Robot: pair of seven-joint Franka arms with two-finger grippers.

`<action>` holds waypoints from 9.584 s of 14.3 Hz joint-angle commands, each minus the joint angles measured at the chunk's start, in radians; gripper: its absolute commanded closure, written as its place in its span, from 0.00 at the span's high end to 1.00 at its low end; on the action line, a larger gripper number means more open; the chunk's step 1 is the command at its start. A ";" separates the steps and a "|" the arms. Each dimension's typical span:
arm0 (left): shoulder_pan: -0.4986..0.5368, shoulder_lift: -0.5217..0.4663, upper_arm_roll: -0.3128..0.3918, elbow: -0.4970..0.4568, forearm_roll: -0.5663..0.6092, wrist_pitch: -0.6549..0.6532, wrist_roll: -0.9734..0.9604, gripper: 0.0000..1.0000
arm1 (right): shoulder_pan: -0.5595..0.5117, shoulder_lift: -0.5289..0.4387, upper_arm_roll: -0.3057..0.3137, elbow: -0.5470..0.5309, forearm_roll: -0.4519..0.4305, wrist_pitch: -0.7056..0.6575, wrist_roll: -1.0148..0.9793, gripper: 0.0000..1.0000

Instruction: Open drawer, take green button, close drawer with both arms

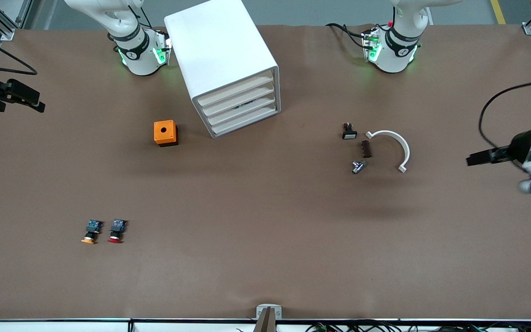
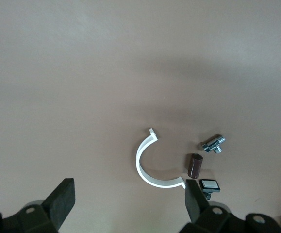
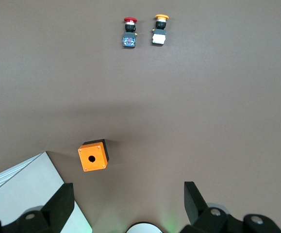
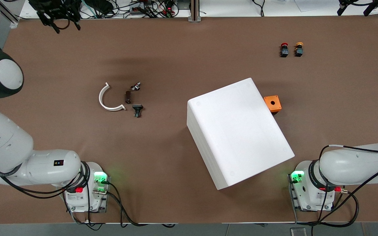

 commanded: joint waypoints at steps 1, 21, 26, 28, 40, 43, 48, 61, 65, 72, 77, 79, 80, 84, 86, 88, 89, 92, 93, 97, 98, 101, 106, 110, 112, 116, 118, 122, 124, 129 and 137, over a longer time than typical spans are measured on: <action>-0.046 0.073 -0.001 0.017 0.004 -0.006 -0.050 1.00 | -0.017 -0.010 0.012 0.007 -0.003 -0.003 -0.013 1.00; -0.463 0.529 -0.059 0.228 -0.849 -0.024 -1.814 1.00 | -0.031 0.258 0.014 0.059 -0.031 0.119 0.001 1.00; -0.465 0.635 -0.123 0.219 -0.875 -0.078 -2.083 0.99 | 0.010 0.252 0.020 0.056 0.011 0.103 0.280 1.00; -0.468 0.675 -0.146 0.219 -0.892 -0.107 -2.108 0.92 | 0.050 0.248 0.020 0.053 0.012 0.102 0.398 1.00; -0.588 0.752 -0.185 0.185 -0.893 -0.199 -2.109 0.52 | 0.213 0.248 0.020 0.050 0.069 0.145 0.800 1.00; -0.621 0.752 -0.185 0.179 -0.895 -0.201 -2.112 0.41 | 0.230 0.243 0.020 0.038 0.070 0.140 0.846 1.00; -0.670 0.749 -0.185 0.179 -0.885 -0.221 -2.112 0.27 | 0.289 0.246 0.020 0.015 0.075 0.151 0.926 1.00; -0.589 0.753 -0.171 0.173 -0.892 -0.224 -2.140 0.11 | 0.559 0.292 0.020 -0.094 0.077 0.413 1.363 1.00; -0.500 0.755 -0.171 0.175 -0.907 -0.146 -2.143 0.14 | 0.642 0.339 0.020 -0.094 0.075 0.456 1.463 1.00; -0.414 0.762 -0.170 0.179 -0.933 -0.101 -2.144 0.18 | 0.815 0.458 0.017 -0.094 0.058 0.586 1.696 1.00; -0.400 0.761 -0.170 0.184 -0.933 -0.067 -2.125 0.47 | 0.892 0.527 0.017 -0.096 0.015 0.636 1.814 1.00; -0.390 0.750 -0.170 0.188 -0.933 -0.066 -2.044 0.68 | 0.909 0.551 0.016 -0.096 0.011 0.649 1.823 1.00; -0.376 0.743 -0.170 0.198 -0.931 -0.066 -1.964 0.79 | 0.909 0.562 0.016 -0.096 0.008 0.661 1.830 1.00; -0.318 0.712 -0.168 0.244 -0.924 -0.066 -1.622 0.92 | 0.918 0.591 0.016 -0.094 0.004 0.678 1.836 0.99; -0.324 0.694 -0.110 0.245 -0.921 -0.064 -1.457 0.96 | 0.922 0.602 0.016 -0.094 0.003 0.678 1.836 0.97; -0.353 0.683 -0.046 0.289 -0.921 -0.063 -1.315 0.97 | 0.923 0.609 0.017 -0.094 -0.012 0.678 1.836 0.90; -0.374 0.680 -0.015 0.300 -0.912 -0.054 -1.255 0.97 | 0.923 0.611 0.017 -0.094 -0.012 0.678 1.836 0.85; -0.460 0.637 0.073 0.300 -0.844 0.029 -1.087 0.99 | 0.935 0.620 0.017 -0.091 -0.009 0.680 1.837 0.48; -0.485 0.628 0.091 0.300 -0.815 0.055 -1.054 0.99 | 0.937 0.625 0.019 -0.090 -0.008 0.683 1.839 0.29; -0.538 0.594 0.110 0.300 -0.692 0.205 -0.988 0.99 | 0.920 0.616 0.017 -0.061 -0.003 0.671 1.819 0.00; -0.552 0.592 0.110 0.300 -0.663 0.244 -0.980 0.99 | 0.906 0.605 0.016 -0.053 0.000 0.662 1.807 0.00; -0.581 0.578 0.108 0.300 -0.553 0.357 -0.954 0.99 | 0.821 0.548 0.016 -0.005 0.003 0.529 1.617 0.00; -0.641 0.577 0.110 0.297 -0.419 0.485 -0.946 0.99 | 0.589 0.473 0.017 -0.011 0.012 0.497 1.151 0.00; -0.695 0.557 0.107 0.294 -0.309 0.505 -0.949 0.99 | 0.411 0.493 0.014 -0.053 0.063 0.621 0.800 0.00; -0.718 0.549 0.107 0.293 -0.290 0.505 -0.957 0.99 | 0.343 0.537 0.014 -0.065 0.061 0.674 0.635 0.01; -0.767 0.548 0.108 0.284 -0.217 0.505 -0.998 1.00 | 0.238 0.658 0.012 -0.067 0.052 0.828 0.381 0.01; -0.776 0.549 0.107 0.284 -0.192 0.505 -1.020 1.00 | 0.210 0.717 0.012 -0.065 0.052 0.902 0.301 0.01; -0.813 0.551 0.108 0.276 -0.171 0.503 -1.020 1.00 | 0.197 0.795 0.012 -0.022 0.047 0.945 0.253 0.01; -0.821 0.552 0.105 0.271 -0.142 0.502 -1.029 1.00 | 0.197 0.827 0.012 0.016 0.047 0.941 0.254 0.01; -0.877 0.548 0.108 0.253 -0.138 0.477 -1.068 1.00 | 0.190 0.887 0.011 0.097 0.038 0.922 0.251 0.01; -0.969 0.513 0.102 0.213 -0.140 0.431 -1.091 0.99 | 0.147 0.927 0.009 0.185 -0.034 0.846 0.208 0.01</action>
